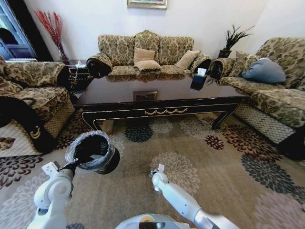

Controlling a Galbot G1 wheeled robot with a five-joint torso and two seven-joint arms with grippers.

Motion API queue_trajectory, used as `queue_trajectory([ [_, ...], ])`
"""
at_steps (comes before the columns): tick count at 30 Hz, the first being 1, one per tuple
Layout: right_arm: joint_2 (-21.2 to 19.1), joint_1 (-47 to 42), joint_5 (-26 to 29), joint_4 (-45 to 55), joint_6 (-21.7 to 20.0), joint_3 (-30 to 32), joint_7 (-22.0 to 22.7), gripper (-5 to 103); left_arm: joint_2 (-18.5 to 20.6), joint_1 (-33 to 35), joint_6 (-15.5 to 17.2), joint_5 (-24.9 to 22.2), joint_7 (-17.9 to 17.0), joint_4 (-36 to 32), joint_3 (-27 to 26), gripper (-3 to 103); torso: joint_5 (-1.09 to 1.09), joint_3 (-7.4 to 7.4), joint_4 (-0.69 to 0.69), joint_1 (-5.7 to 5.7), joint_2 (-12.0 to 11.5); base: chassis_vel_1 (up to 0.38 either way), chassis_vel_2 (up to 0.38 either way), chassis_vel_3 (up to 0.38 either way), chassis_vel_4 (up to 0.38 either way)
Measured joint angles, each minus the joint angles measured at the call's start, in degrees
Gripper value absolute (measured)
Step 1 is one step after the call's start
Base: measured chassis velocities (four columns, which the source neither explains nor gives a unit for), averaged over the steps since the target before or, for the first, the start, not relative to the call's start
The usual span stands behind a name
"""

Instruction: Move to the front of the table and pick up the trash from the floor, then place it into the trash bin.

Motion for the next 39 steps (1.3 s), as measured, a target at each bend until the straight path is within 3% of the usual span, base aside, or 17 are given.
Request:
queue_trajectory([
  [4,-1.32,-1.05,-0.59,3.25,0.47,-0.71,0.13,60,-0.12,-0.12,0.00,0.12,0.00,0.21,0.28,2,0.00,0.00,-0.01,0.00,0.00,0.000,0.000,0.000,0.000],
  [5,-1.32,-1.05,-0.59,3.25,0.47,-0.71,0.13,60,-0.12,-0.12,0.00,0.12,0.00,0.21,0.28,2,0.00,0.00,-0.01,0.00,0.00,0.000,0.000,0.000,0.000],
  [8,-2.64,-1.74,-1.94,6.13,2.40,-0.97,-1.41,44,-0.57,-0.07,0.00,0.56,0.00,0.73,0.64,2,0.00,0.00,-0.01,0.00,0.00,0.000,0.000,0.000,0.000],
  [9,-2.64,-1.74,-1.94,6.13,2.40,-0.97,-1.41,44,-0.57,-0.07,0.00,0.56,0.00,0.73,0.64,2,0.00,0.00,-0.01,0.00,0.00,0.000,0.000,0.000,0.000],
  [11,-3.49,-1.94,-3.45,7.89,4.75,-0.87,-4.60,39,-0.95,0.02,0.00,0.83,0.00,1.14,0.98,2,0.00,0.00,0.00,0.00,0.00,0.000,0.000,0.000,0.000],
  [14,-5.49,-1.92,-7.25,11.53,11.10,-0.93,-13.96,23,-1.40,0.04,0.00,1.02,0.00,1.63,1.66,2,0.01,0.00,0.00,0.00,0.00,0.000,0.000,0.000,0.000],
  [17,-6.88,-1.23,-8.86,13.59,13.98,-1.52,-17.69,18,-1.62,-0.04,0.00,1.36,0.00,2.03,2.16,2,0.00,0.00,-0.01,0.00,0.00,0.000,0.000,0.000,0.000],
  [20,-7.60,-0.21,-9.30,14.99,14.57,-1.94,-17.40,3,-1.78,-0.37,0.00,1.64,0.00,2.59,2.53,2,0.00,0.00,0.00,0.00,0.00,0.000,0.000,0.000,0.000],
  [24,-6.96,-0.55,-8.99,14.24,12.07,-1.16,-13.08,-1,-1.61,-0.49,0.00,1.55,0.00,2.58,2.51,2,-0.01,0.00,0.00,0.00,0.00,0.000,0.000,0.000,0.000],
  [25,-6.51,-0.86,-8.35,13.42,9.94,-0.87,-9.75,-1,-1.46,-0.53,0.00,1.47,0.01,2.48,2.43,2,0.00,0.00,0.00,0.00,0.00,0.000,0.000,0.000,0.000],
  [26,-5.70,-1.28,-7.39,11.41,6.92,-0.55,-4.23,9,-1.22,-0.59,0.00,1.26,0.00,2.19,2.22,2,0.01,0.00,0.00,0.00,0.00,0.000,0.000,0.000,0.000],
  [28,-5.31,-1.57,-7.20,9.74,5.95,-0.30,-2.29,15,-1.09,-0.59,0.00,0.98,0.00,1.85,2.02,2,0.00,0.00,0.00,0.00,0.00,0.000,0.000,0.000,0.000],
  [29,-5.16,-1.79,-7.19,8.87,5.61,-0.13,-1.91,15,-1.02,-0.55,0.00,0.83,-0.01,1.58,1.89,2,0.00,0.00,-0.01,0.00,0.00,0.000,0.000,0.000,0.000],
  [39,-3.78,-2.76,-8.84,1.72,5.09,0.91,-4.94,52,-1.85,0.80,0.01,0.69,-0.01,0.15,1.70,2,-0.01,0.01,0.00,0.00,0.00,0.000,0.000,0.000,0.000],
])
